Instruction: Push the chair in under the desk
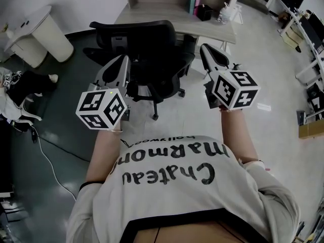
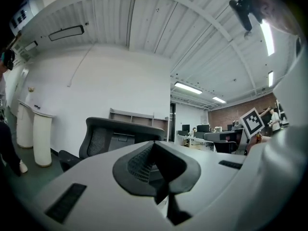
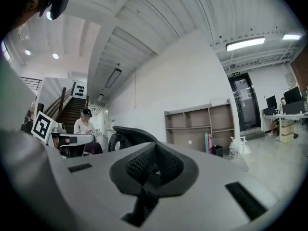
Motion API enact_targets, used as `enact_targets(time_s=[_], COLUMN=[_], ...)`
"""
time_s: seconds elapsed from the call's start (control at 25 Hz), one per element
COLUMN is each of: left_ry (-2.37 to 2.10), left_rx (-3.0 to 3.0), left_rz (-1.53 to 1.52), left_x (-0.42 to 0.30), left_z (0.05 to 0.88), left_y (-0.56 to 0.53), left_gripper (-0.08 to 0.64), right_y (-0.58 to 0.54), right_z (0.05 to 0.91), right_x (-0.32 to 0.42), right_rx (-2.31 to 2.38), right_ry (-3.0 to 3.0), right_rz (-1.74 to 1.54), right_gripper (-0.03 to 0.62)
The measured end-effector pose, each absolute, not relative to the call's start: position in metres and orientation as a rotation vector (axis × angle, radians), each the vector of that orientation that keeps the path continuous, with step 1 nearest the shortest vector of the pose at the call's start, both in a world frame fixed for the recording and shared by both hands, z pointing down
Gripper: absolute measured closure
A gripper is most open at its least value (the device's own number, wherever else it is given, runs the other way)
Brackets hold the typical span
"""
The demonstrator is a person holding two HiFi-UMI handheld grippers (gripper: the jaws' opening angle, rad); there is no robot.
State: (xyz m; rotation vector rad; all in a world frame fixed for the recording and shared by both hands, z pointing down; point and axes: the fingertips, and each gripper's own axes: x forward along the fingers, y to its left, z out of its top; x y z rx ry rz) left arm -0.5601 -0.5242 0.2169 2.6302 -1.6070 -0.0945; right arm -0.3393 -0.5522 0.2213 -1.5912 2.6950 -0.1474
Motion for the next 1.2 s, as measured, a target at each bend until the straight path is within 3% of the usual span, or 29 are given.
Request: enact_targets(time_s=[1.2], left_ry=[-1.671], left_rx=[2.562], left_rz=[-0.067], left_x=[-0.578], left_z=[0.229], left_y=[-0.509], left_gripper=[0.545], right_y=[-0.547], right_z=[0.241], right_x=[-0.347], right_rx=[-1.608], right_ry=[2.75], right_rz=[-0.19], right_gripper=[0.584])
